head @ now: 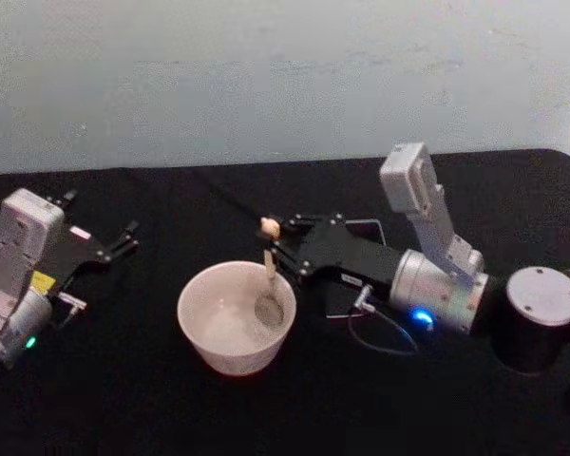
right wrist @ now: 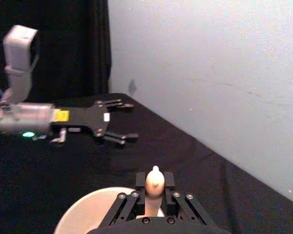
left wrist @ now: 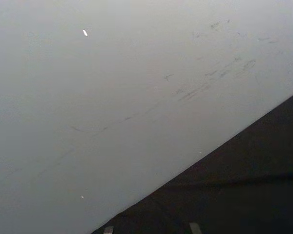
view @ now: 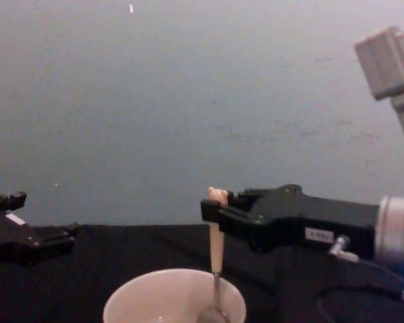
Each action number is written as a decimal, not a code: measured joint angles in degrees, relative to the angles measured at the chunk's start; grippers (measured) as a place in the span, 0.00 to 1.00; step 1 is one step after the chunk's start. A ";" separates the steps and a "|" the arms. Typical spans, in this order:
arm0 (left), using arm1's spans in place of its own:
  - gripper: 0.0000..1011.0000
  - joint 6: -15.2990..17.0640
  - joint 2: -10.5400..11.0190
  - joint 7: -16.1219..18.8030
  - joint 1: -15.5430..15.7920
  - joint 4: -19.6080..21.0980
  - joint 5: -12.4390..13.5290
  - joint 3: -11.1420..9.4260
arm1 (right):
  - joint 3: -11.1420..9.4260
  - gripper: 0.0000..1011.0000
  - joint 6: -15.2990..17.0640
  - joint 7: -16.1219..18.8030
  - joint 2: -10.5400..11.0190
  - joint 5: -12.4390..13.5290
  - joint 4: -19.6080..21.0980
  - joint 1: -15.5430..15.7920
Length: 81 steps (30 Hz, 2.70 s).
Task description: Pick up the stirring spoon with one hand, stir inside the cup, then place it back in its original position.
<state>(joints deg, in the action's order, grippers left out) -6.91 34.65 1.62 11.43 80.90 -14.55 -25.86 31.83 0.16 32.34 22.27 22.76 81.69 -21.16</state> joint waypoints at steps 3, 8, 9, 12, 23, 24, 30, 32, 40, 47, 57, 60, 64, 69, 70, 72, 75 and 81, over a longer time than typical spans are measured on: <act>0.99 0.00 0.00 0.00 0.00 0.00 0.00 0.00 | -0.13 0.21 0.67 1.05 1.91 0.70 2.90 1.90; 0.99 0.00 0.00 0.00 0.00 0.00 0.01 0.00 | 0.33 0.21 1.14 2.04 3.28 1.33 5.23 3.41; 0.99 0.00 0.00 0.00 0.00 0.00 0.00 0.00 | 0.46 0.21 1.21 2.19 3.39 1.41 5.48 3.54; 0.99 0.00 0.00 0.00 0.00 0.00 0.00 0.00 | 1.16 0.21 1.46 2.64 3.52 1.53 6.05 3.80; 0.99 0.00 0.00 0.00 0.00 0.00 0.00 0.00 | 3.48 0.21 1.50 2.44 0.29 1.08 3.12 1.41; 0.99 0.00 0.00 0.00 0.00 0.00 0.00 0.00 | 3.72 0.21 1.36 2.11 -0.43 0.80 2.31 0.85; 0.99 0.00 0.00 0.00 0.00 0.00 0.00 0.00 | 4.21 0.21 0.91 0.47 -3.20 -0.46 -1.14 -1.32; 0.99 0.00 0.00 0.00 0.00 0.00 0.00 0.00 | 4.12 0.21 0.68 -0.18 -4.00 -0.96 -2.38 -1.99; 0.99 0.00 0.00 0.00 0.00 0.00 0.00 0.00 | 2.61 0.21 0.46 -1.20 -4.58 -1.69 -4.67 -3.26; 0.99 0.00 0.00 0.00 0.00 0.00 0.00 0.00 | 0.91 0.21 0.67 -0.55 -2.42 -1.33 -3.39 -2.48; 0.99 0.00 0.00 0.00 0.00 0.00 0.00 0.00 | -0.42 0.21 1.99 1.63 1.84 1.11 1.67 0.67; 0.99 0.00 0.00 0.00 0.00 0.00 0.00 0.00 | -0.45 0.21 2.55 2.26 2.76 2.06 3.10 1.49; 0.99 0.00 0.00 0.00 0.00 0.00 0.00 0.00 | 0.06 0.21 3.14 3.07 3.65 3.22 4.82 2.27; 0.99 0.00 0.00 0.00 0.00 0.00 0.00 0.00 | 1.08 0.21 3.39 3.32 3.51 3.63 5.19 2.28; 0.99 0.00 0.00 0.00 0.00 0.00 0.00 0.00 | 1.25 0.21 3.45 3.31 3.39 3.67 5.19 2.21; 0.99 0.00 0.00 0.00 0.00 0.00 0.00 0.00 | 1.77 0.21 3.56 3.22 2.88 3.73 4.97 1.83; 0.99 0.00 0.00 0.00 0.00 0.00 0.01 0.00 | 2.40 0.21 3.64 2.59 1.84 3.72 4.23 1.17; 0.99 0.00 0.00 0.00 0.00 0.00 0.00 0.00 | 2.74 0.21 3.56 1.07 0.00 3.58 2.27 -0.14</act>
<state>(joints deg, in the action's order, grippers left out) -6.91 34.64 1.62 11.43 80.90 -14.55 -25.87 34.58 3.72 33.41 22.27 26.34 83.96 -21.30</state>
